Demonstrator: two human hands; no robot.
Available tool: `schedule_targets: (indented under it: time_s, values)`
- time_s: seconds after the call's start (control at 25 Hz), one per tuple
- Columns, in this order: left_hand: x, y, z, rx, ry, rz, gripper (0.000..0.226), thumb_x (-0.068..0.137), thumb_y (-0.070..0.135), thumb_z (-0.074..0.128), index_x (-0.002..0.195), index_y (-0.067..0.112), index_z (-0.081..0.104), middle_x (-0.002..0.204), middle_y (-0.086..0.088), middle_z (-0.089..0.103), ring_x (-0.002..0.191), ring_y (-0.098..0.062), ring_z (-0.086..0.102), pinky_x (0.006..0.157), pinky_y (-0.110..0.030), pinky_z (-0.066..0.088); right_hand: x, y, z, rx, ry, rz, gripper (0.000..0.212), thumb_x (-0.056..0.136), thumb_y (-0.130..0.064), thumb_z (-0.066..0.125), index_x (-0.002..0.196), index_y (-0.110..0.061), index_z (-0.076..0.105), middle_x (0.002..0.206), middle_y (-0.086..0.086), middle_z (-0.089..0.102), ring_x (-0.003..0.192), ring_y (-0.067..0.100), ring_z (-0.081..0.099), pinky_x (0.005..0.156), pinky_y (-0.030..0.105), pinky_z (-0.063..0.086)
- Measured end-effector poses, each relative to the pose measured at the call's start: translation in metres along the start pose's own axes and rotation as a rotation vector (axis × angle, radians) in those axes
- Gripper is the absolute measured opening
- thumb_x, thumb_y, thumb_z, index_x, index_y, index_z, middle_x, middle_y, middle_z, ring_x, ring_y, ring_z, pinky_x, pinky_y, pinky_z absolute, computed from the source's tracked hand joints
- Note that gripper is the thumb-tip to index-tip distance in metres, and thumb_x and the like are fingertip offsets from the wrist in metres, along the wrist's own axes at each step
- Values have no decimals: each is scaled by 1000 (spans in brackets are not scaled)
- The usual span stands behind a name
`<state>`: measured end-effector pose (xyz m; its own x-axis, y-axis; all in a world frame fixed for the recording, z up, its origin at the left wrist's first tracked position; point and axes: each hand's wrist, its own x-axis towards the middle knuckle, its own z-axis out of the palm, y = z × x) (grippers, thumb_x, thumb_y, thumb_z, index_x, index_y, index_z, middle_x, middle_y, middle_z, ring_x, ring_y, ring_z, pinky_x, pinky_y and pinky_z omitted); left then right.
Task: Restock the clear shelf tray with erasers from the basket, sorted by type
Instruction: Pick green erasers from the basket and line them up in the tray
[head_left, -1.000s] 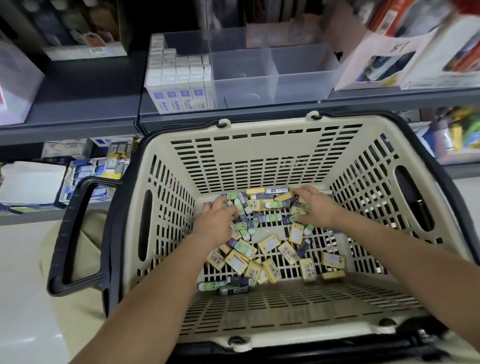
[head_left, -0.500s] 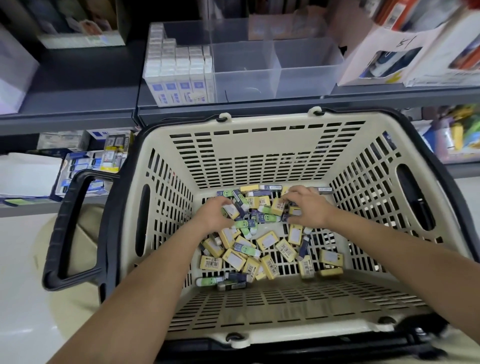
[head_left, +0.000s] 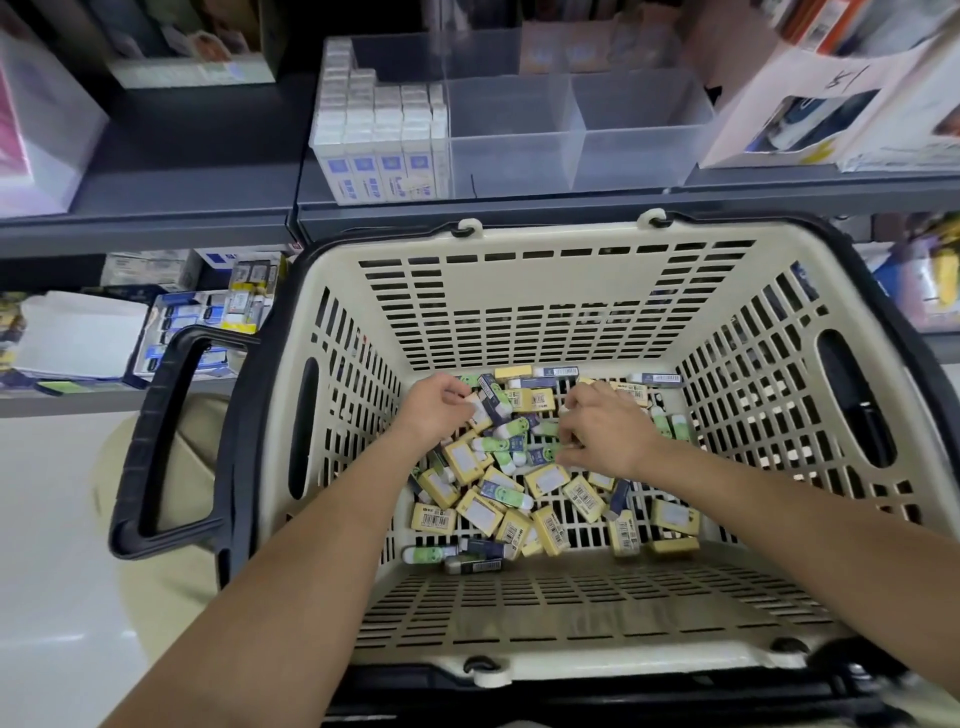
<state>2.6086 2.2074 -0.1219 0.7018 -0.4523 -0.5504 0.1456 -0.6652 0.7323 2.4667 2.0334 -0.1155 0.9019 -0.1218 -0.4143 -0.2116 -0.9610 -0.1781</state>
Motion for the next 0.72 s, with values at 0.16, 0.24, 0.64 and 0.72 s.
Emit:
schedule_targets:
  time_s: [0.16, 0.24, 0.64, 0.72]
  values:
    - [0, -9, 6, 444, -176, 18, 22, 82, 19, 68, 103, 15, 63, 111, -4, 62, 97, -19, 59, 88, -32, 50, 14, -32, 4, 19, 88, -144, 34, 91, -39, 52, 117, -21, 60, 116, 2, 54, 110, 22, 50, 92, 35, 39]
    - [-3, -11, 12, 643, -250, 76, 36, 80, 26, 70, 113, 17, 61, 116, -3, 56, 103, -21, 57, 91, -36, 49, 20, -45, 9, -40, 54, -169, 34, 92, -34, 50, 122, -20, 57, 112, 5, 53, 104, 24, 53, 83, 34, 43]
    - [-4, 8, 11, -201, -127, -188, 24, 84, 18, 69, 104, 10, 60, 84, -3, 66, 68, -9, 60, 62, -20, 42, 24, -34, 5, 661, 133, 138, 26, 82, -24, 70, 105, -14, 65, 73, -7, 54, 68, 11, 52, 72, 32, 50]
    - [-6, 10, 8, -301, -99, -189, 15, 85, 12, 67, 99, 12, 62, 82, -4, 65, 69, -11, 59, 66, -24, 43, 28, -31, 2, 651, 104, 146, 27, 82, -25, 69, 106, -14, 61, 79, -3, 56, 73, 16, 56, 74, 36, 51]
